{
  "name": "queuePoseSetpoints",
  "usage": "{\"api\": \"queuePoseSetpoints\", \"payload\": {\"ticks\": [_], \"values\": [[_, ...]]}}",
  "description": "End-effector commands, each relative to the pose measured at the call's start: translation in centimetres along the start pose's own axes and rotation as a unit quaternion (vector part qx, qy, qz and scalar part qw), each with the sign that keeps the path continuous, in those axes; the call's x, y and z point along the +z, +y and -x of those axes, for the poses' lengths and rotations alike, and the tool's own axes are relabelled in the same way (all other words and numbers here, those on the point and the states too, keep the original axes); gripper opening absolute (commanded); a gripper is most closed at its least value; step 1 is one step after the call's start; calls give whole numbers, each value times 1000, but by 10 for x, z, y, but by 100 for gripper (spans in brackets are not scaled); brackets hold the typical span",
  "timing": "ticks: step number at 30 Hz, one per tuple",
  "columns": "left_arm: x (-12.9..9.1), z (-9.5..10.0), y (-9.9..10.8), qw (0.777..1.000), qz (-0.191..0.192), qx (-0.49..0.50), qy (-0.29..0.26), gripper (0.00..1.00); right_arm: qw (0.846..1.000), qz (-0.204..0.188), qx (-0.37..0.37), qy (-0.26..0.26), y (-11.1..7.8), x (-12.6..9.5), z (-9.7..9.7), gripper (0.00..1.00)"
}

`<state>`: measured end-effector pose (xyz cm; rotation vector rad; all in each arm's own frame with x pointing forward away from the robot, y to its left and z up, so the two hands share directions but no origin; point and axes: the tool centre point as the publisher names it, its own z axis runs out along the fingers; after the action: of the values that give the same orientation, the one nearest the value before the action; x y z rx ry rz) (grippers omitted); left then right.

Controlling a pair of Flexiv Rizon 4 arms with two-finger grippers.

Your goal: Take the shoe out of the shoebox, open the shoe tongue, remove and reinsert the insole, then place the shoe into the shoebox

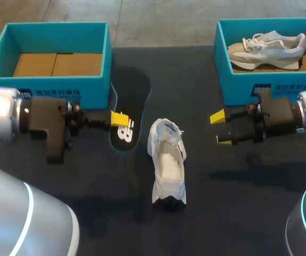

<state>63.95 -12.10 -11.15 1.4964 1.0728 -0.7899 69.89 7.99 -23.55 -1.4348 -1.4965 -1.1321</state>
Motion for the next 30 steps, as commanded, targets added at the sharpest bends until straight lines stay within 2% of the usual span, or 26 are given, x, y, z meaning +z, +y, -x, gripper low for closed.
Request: {"api": "queuePoseSetpoints", "payload": {"ticks": [1,4,12,30], "values": [[12,-21,1,999,-6,30,-29,0,1000,1,0,0,0,1,0,100],[14,-24,0,997,0,59,-44,0,1000,1,0,0,0,1,0,100],[24,-33,-4,993,1,111,-40,0,1000,1,0,0,0,1,0,100],[39,-68,-1,993,2,108,-48,0,1000,1,0,0,0,1,0,100]]}}
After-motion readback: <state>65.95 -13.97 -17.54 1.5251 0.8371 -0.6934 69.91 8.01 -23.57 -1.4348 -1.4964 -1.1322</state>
